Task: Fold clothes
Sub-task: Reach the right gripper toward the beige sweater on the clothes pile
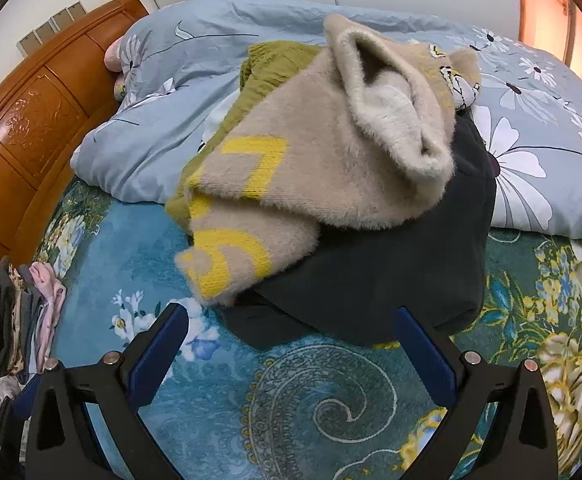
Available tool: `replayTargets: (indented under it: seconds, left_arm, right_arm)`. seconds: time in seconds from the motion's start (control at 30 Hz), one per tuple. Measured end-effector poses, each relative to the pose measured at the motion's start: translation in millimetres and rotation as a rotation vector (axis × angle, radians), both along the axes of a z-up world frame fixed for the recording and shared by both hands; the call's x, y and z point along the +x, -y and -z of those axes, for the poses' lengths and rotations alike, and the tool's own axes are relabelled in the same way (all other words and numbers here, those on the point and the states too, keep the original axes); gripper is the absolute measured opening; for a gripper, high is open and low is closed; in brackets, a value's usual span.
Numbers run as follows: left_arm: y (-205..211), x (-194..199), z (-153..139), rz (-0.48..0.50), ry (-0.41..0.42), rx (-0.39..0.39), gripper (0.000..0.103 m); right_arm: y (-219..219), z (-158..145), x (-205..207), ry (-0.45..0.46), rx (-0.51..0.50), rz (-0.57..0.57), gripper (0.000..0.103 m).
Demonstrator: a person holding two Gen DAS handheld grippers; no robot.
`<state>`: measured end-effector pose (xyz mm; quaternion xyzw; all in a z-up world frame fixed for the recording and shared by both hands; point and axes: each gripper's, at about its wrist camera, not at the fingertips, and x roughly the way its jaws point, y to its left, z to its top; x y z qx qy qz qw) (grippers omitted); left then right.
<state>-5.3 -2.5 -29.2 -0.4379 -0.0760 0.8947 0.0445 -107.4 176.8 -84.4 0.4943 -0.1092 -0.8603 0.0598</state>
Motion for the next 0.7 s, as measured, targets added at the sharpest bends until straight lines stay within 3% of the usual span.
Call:
replayTargets:
  seconds: [0.13,0.3,0.43,0.53,0.6,0.63,0.67,0.7]
  left_arm:
    - [6.6,4.4,8.5,-0.003,-0.007,-0.005,0.103]
    - [27.4,17.1,32.2,-0.036,0.021,0.013,0.103]
    - [36.3,25.4,46.9,-0.045,0.041,0.017,0.103]
    - [41.0,29.7,53.0,-0.054,0.048,0.034,0.103]
    - [45.8,30.1,54.9,-0.068,0.067,0.063,0.103]
    - [48.4,30.5,55.1,-0.078,0.074,0.074,0.103]
    - [50.7,30.7,55.4,-0.087,0.078,0.085,0.103]
    - [52.7,30.5,55.8,-0.094,0.074,0.093,0.103]
  right_arm:
    - [-8.7,1.1,-9.0,-0.028,0.011,0.031,0.103]
    - [-28.8,-0.5,-33.8,-0.043,0.093,0.139,0.103]
    - [-47.1,3.1,-59.3,-0.075,0.085,0.206,0.103]
    - [-60.0,8.6,-69.9,-0.05,0.168,0.253,0.099]
    - [-69.4,11.9,-70.7,-0.03,0.19,0.277,0.074]
    - [-73.4,15.5,-70.7,-0.005,0.19,0.281,0.066]
    - [-77.5,19.2,-73.1,0.013,0.148,0.284,0.051]
    - [-78.1,20.4,-76.1,0.032,0.131,0.279,0.044]
